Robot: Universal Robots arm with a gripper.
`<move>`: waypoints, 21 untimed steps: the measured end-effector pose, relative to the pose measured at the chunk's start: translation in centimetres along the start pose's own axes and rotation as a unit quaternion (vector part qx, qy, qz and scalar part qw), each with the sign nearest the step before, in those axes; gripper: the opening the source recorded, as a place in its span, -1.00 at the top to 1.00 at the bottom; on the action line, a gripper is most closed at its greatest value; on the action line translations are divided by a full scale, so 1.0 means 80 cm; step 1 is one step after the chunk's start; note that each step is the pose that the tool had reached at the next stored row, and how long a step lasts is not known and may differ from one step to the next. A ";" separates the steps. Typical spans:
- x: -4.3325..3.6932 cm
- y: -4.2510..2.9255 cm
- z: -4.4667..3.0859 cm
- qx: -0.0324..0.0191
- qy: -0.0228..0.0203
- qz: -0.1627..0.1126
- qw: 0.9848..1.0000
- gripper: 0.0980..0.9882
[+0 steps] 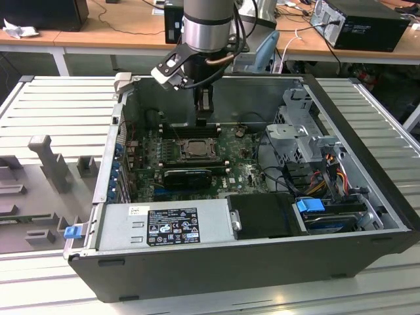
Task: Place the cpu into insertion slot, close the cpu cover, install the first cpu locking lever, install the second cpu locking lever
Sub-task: 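Install the first cpu locking lever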
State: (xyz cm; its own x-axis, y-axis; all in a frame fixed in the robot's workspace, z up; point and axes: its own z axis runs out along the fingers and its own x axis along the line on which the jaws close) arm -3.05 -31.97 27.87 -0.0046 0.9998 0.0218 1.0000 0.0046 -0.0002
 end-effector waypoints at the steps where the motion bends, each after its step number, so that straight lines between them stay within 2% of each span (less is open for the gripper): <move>1: 0.000 0.0000 0.0000 0.000 0.000 -0.002 1.000 0.98; 5: 0.000 -0.0001 -0.0001 0.001 0.000 -0.047 0.999 0.98; 8: 0.000 0.0000 0.0004 0.002 0.000 -0.085 0.996 0.98; 10: 0.000 0.0000 0.0006 0.002 0.000 -0.099 0.995 0.98; 13: 0.000 0.0000 0.0011 0.003 0.000 -0.136 0.991 0.98; 14: 0.000 0.0000 0.0013 0.004 0.000 -0.165 0.986 0.98; 15: 0.000 0.0000 0.0013 0.004 0.000 -0.173 0.985 0.98; 17: 0.000 0.0000 0.0014 0.004 0.000 -0.182 0.983 0.98; 21: 0.000 0.0000 0.0015 0.005 0.000 -0.211 0.977 0.98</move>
State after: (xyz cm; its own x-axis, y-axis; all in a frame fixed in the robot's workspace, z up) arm -3.05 -31.97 27.75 -0.4166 0.9088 0.0216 0.9090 0.4167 -0.0003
